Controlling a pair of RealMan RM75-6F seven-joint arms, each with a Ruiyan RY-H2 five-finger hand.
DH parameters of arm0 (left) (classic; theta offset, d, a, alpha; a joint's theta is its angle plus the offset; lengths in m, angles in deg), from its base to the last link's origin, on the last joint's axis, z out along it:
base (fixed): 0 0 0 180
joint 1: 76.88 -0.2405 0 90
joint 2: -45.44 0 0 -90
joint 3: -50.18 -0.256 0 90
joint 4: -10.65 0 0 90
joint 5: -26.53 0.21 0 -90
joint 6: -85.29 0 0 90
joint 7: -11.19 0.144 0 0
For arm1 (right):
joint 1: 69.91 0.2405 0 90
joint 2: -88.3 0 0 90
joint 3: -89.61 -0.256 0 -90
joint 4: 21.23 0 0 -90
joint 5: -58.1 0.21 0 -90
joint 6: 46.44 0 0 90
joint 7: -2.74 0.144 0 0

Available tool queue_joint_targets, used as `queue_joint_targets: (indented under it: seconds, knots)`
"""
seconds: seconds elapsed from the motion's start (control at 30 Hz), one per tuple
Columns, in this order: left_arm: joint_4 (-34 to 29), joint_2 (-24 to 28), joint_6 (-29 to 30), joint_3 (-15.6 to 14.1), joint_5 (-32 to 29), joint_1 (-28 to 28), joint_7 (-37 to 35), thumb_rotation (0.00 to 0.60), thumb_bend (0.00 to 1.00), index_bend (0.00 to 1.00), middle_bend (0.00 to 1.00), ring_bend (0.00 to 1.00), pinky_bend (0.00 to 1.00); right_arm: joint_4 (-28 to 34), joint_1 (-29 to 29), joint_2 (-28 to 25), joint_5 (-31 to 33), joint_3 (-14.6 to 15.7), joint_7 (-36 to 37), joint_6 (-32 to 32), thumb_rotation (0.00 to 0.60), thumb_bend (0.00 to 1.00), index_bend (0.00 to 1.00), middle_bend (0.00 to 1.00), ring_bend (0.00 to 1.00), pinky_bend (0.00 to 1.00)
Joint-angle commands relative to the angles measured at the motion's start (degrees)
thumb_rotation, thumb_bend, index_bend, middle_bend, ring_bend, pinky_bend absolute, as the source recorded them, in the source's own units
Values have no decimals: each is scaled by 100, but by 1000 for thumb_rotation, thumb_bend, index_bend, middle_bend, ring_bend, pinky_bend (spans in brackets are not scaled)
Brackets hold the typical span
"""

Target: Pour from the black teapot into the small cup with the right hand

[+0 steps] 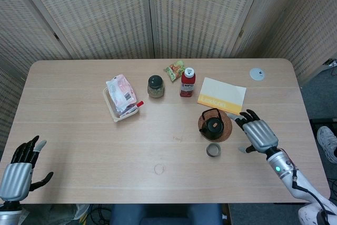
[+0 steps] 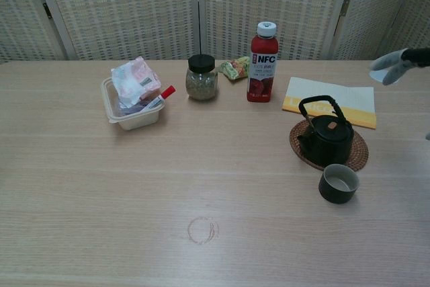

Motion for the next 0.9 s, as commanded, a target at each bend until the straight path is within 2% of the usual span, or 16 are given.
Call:
queue_joint_targets:
  seconds: [0.03, 0.23, 0.4, 0.67, 0.9]
  knots:
    - [14, -4, 0, -3, -6, -6, -13, 600, 205, 93, 0, 71, 54, -116, 387, 212, 394, -167, -221, -419, 600, 0, 118, 141, 56, 6]
    - [56, -18, -9, -3, -26, -14, -43, 600, 205, 102, 0, 72, 54, -396, 1050, 482, 1277, -288, -630, -1099, 600, 0, 25, 54, 0, 1]
    - [80, -28, -38, -2, -57, -14, -53, 600, 205, 104, 0, 71, 53, -805, 1535, 865, 1919, -294, -932, -1346, 600, 0, 11, 32, 0, 0]
    - [82, -29, -66, 6, -62, 2, -37, 600, 205, 104, 0, 72, 52, -1395, 2253, 1364, 2911, -255, -1146, -1700, 600, 0, 11, 99, 0, 0]
    - [82, -4, -62, 19, -103, -12, -51, 600, 205, 104, 0, 72, 52, -1745, 2729, 1640, 3487, -136, -1259, -1796, 600, 2, 11, 185, 0, 0]
